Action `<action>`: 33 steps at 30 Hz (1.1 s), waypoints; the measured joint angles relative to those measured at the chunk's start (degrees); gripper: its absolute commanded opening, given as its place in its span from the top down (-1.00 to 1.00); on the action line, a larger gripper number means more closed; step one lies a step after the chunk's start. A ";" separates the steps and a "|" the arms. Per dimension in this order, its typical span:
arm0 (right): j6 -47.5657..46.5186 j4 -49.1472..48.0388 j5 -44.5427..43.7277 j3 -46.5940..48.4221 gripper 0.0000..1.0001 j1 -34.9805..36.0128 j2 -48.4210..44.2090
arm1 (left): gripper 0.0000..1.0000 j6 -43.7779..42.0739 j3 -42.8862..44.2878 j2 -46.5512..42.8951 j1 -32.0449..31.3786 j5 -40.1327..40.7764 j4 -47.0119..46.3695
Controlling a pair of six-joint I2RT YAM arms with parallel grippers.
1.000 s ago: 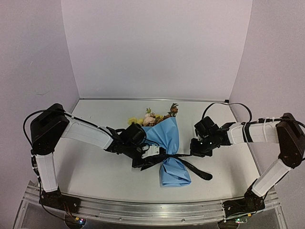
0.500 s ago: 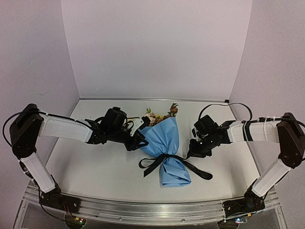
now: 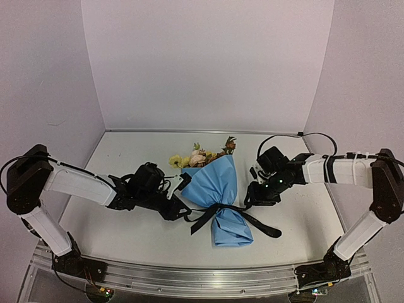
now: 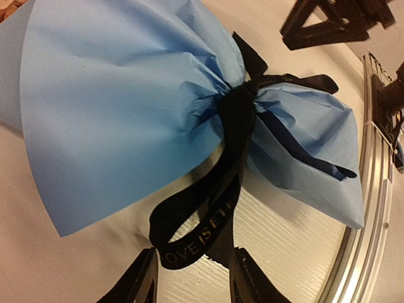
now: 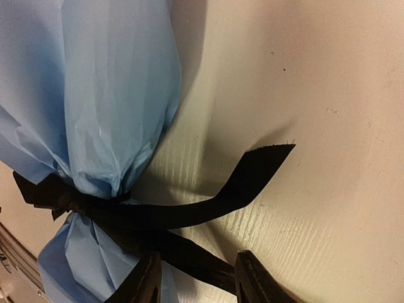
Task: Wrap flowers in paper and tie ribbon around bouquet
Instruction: Tie the half-tied ribbon around the folded bouquet.
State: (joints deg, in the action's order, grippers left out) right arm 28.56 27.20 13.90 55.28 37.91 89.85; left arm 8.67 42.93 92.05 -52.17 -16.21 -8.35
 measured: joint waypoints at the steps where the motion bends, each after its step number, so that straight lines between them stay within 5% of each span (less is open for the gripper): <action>1: -0.29 0.14 0.18 -0.21 0.10 0.00 -0.39 | 0.19 0.76 0.14 0.60 0.08 0.33 -0.47; 21: -7.28 6.20 -5.92 -14.94 -0.15 0.00 -10.60 | 0.33 3.36 3.96 9.98 -1.50 4.10 -0.21; 30: -5.07 9.20 -9.84 -19.20 -0.15 0.47 -14.87 | 0.94 4.12 4.02 10.51 -2.29 7.78 1.44; 33: -3.74 10.32 -10.71 -19.47 -0.13 1.46 -15.39 | 1.00 4.76 4.47 10.51 -2.29 9.73 2.16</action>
State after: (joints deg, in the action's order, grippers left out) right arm 24.82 37.52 3.20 35.81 39.37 74.46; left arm 13.44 47.40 102.56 -54.46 -6.48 -6.18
